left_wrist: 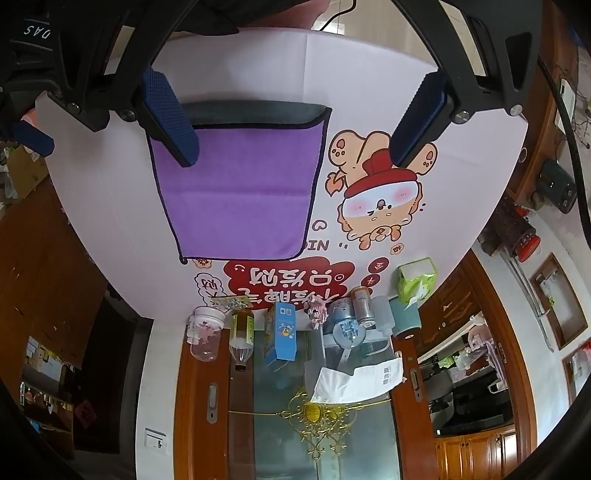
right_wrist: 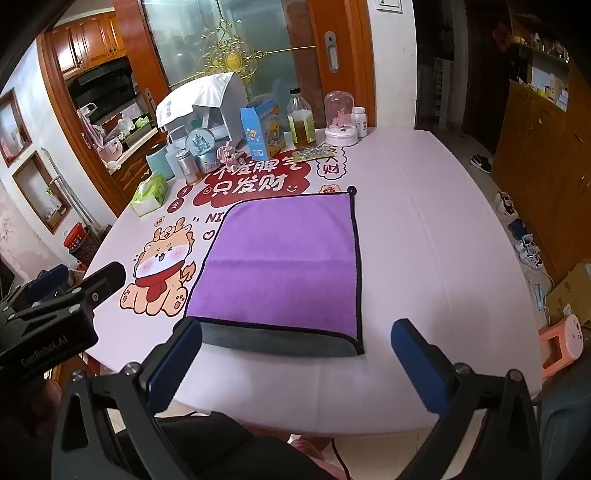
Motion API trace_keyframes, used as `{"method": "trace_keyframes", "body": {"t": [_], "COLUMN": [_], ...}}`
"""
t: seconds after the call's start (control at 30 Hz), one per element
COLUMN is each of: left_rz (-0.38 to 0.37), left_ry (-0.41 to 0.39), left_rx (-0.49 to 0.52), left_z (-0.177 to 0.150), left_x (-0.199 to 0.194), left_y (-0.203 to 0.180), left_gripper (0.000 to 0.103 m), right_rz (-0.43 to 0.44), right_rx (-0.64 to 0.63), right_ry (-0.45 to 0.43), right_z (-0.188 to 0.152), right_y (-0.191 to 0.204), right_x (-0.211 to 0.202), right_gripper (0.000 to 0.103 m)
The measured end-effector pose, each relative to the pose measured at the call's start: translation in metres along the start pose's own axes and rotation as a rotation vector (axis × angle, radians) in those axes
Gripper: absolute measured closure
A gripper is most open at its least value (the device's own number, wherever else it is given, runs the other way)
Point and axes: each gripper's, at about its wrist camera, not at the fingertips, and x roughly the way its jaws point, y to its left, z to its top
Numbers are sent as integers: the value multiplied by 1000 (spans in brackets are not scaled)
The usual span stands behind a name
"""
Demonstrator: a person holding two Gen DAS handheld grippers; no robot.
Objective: Fold towel
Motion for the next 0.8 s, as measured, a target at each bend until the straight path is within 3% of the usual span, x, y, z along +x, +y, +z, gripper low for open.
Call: {"method": "trace_keyframes", "body": {"t": [0.8], "left_rz": [-3], "left_ry": [2], "left_rx": [-9], "left_z": [-2], "left_x": [2], "left_y": [8], "left_gripper": [1], "right_rz": [-14], "right_rx": [-10], "right_ry": [7], "right_z": [5], "right_y": [5], "right_x": [5], "right_gripper": [1]}}
